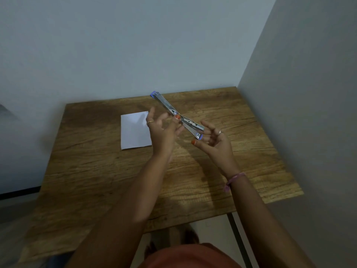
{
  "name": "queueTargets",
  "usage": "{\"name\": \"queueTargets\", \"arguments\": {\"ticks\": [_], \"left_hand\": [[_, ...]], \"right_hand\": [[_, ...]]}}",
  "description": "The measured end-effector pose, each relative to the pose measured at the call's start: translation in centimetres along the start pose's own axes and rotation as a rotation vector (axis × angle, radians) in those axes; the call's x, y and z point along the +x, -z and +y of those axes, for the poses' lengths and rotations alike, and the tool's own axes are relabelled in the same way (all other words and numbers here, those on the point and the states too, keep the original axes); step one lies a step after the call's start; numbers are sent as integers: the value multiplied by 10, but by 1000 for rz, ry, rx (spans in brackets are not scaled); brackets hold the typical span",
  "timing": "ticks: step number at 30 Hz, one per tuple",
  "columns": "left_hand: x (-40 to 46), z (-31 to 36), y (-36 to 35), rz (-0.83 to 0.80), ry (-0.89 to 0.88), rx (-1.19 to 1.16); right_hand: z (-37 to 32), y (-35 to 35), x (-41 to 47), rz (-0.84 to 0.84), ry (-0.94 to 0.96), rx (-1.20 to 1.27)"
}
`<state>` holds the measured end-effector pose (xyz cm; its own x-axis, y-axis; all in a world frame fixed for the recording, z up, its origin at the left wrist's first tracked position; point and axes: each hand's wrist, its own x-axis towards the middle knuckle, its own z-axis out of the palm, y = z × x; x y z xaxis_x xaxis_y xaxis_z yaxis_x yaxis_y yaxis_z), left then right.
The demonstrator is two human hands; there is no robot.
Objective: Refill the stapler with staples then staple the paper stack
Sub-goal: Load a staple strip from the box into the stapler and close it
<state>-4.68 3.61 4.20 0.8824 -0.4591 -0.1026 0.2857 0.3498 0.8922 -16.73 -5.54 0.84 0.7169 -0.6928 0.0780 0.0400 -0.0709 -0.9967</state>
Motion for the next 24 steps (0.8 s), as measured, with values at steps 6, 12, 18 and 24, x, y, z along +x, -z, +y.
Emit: {"name": "queueTargets", "arguments": {"ticks": [6,12,18,24], "left_hand": [[-3,-5,6,-45,55,-114],[-6,-8,6,-61,130,-265],[-9,-8,10,-113,237,-308],[-31,-18,13,-349,488,-227]], "right_hand": [[5,2,-1,39,-27,192],[4,2,-3,51,-10,258],[-9,2,4,141,38,358],[-31,2,29,134,43,227]]}}
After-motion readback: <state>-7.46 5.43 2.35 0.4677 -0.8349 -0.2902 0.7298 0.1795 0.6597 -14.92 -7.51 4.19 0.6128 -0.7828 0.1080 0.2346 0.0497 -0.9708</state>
